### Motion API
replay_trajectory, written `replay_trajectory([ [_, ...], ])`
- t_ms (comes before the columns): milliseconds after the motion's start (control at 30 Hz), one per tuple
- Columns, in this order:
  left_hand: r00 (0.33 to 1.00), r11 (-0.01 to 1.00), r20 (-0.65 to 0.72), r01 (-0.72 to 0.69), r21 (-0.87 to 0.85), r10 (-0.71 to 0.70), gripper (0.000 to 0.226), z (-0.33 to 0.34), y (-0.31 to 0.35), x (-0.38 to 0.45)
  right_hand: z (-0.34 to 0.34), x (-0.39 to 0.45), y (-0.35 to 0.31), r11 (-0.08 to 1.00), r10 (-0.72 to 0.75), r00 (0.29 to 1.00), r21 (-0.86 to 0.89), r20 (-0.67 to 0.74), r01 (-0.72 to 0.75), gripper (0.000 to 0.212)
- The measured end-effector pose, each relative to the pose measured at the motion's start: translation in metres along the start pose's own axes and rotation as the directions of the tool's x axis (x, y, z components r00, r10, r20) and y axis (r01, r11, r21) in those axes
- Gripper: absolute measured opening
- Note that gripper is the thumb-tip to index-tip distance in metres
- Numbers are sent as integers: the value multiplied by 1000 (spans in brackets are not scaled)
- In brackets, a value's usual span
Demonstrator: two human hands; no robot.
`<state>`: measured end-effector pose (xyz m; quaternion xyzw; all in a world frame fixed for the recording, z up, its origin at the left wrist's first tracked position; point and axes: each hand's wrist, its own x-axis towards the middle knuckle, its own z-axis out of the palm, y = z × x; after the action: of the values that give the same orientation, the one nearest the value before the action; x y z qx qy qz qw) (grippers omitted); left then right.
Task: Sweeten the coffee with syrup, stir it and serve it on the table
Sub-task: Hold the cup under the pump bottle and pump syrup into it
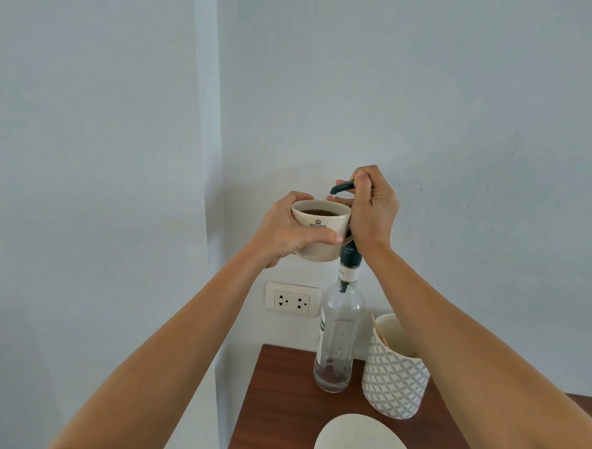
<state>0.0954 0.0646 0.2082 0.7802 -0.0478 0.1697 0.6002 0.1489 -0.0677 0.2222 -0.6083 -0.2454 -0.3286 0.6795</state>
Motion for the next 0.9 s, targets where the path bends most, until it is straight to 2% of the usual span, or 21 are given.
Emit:
replay_trajectory([
  [900,1000,1000,18,11,3,-11,100,1,1,-4,-3,-4,-1,1000,23,1000,-8,-5,-23,24],
])
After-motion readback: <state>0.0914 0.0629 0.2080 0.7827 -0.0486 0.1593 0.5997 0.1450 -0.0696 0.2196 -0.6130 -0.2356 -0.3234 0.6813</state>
